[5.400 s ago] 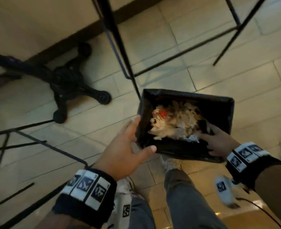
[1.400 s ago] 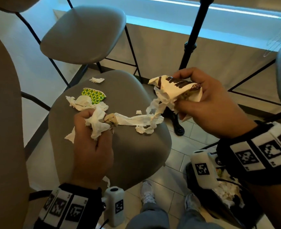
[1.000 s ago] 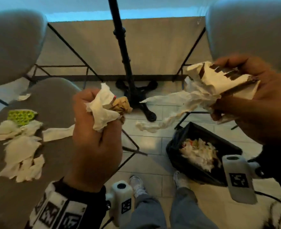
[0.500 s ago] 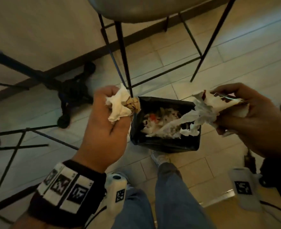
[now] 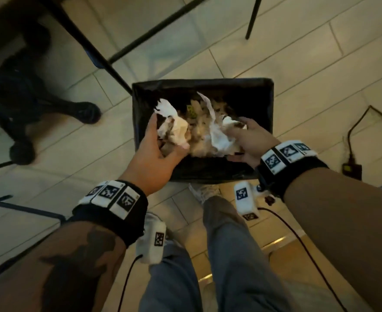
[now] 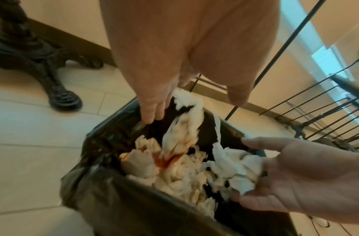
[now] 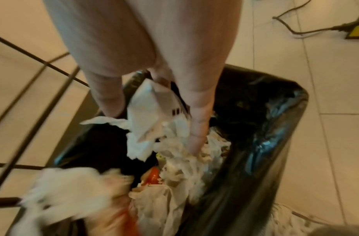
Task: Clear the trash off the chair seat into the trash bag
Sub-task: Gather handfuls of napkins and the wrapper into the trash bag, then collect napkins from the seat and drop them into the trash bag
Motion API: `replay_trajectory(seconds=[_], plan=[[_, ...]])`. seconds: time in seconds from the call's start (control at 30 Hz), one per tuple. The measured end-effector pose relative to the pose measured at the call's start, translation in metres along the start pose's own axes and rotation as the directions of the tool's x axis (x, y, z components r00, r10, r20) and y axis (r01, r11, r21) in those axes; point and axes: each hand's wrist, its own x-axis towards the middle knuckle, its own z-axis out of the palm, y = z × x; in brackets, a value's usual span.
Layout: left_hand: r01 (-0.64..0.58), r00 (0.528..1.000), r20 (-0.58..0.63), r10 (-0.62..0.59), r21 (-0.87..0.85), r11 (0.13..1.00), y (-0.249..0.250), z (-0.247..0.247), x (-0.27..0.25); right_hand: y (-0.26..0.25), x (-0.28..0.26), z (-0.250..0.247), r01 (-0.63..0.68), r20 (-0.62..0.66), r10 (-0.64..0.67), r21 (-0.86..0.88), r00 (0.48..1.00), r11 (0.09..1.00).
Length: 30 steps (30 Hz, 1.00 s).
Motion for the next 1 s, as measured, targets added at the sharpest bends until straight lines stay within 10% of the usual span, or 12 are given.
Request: replay_trajectory(seconds=[0.33, 0.5, 0.7, 0.87, 1.0], plan=[[0.186, 0.981, 0.035, -0.191, 0.118, 0.976, -0.015, -0.017, -0.032, 0.034, -0.006, -0.003, -0.104, -0.019, 0.107, -0.468, 0.994, 0.877], [0.131, 0.991, -0.028, -0.130, 0.038, 0.991, 0.009, -0.060, -0.114, 0.019, -0.064, 0.008, 0.057, 0.068, 0.006, -0.877, 0.998, 0.478], [-0.039, 0.942, -0.336, -0.009, -0.135, 0.990, 0.025, -0.114, -0.267, -0.036, -0.167, 0.091, 0.315, 0.311, -0.057, -0.945, 0.949, 0.087], [-0.140, 0.781, -0.625, -0.016, -0.201, 0.970, 0.018, -0.148, -0.409, -0.071, -0.295, 0.225, 0.652, 0.641, -0.219, -0.758, 0.735, -0.031], [-0.097, 0.475, -0.880, -0.030, -0.086, 0.992, -0.010, -0.165, -0.505, -0.066, -0.413, 0.331, 0.846, 0.842, -0.203, -0.524, 0.499, -0.095]])
